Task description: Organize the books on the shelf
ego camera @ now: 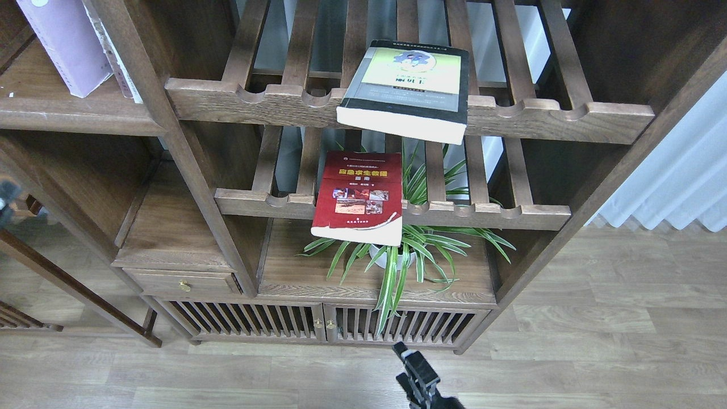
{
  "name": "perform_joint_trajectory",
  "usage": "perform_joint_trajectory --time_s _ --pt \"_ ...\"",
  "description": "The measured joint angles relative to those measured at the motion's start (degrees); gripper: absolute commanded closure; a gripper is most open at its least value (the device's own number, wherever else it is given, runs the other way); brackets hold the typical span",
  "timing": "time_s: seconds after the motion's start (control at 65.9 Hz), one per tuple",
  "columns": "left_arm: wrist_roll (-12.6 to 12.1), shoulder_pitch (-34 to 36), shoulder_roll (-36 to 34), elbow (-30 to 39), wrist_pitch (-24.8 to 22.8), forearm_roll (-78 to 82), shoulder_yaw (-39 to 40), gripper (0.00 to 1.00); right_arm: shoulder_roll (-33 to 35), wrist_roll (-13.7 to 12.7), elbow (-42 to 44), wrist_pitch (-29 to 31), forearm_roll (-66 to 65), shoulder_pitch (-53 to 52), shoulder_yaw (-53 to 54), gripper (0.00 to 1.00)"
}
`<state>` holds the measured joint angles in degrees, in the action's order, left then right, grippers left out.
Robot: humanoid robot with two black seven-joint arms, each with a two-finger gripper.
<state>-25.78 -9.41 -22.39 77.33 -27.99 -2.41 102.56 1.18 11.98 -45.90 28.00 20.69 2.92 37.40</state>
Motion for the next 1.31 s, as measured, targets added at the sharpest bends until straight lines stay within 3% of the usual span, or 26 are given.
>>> perform_joint_trajectory --time_s 0.501,1.305 --pt "0.5 -2.3 1.4 -15.7 0.0 -2.0 -8.0 0.01 -1.2 -0.1 -3.4 0.0 -4.3 -7.2 -0.5 0.01" --pt "0.5 -1.4 1.4 -18.8 0.0 -2.3 -8.9 0.00 -1.2 -0.5 -9.4 0.0 -7.4 -15.0 0.4 0.01"
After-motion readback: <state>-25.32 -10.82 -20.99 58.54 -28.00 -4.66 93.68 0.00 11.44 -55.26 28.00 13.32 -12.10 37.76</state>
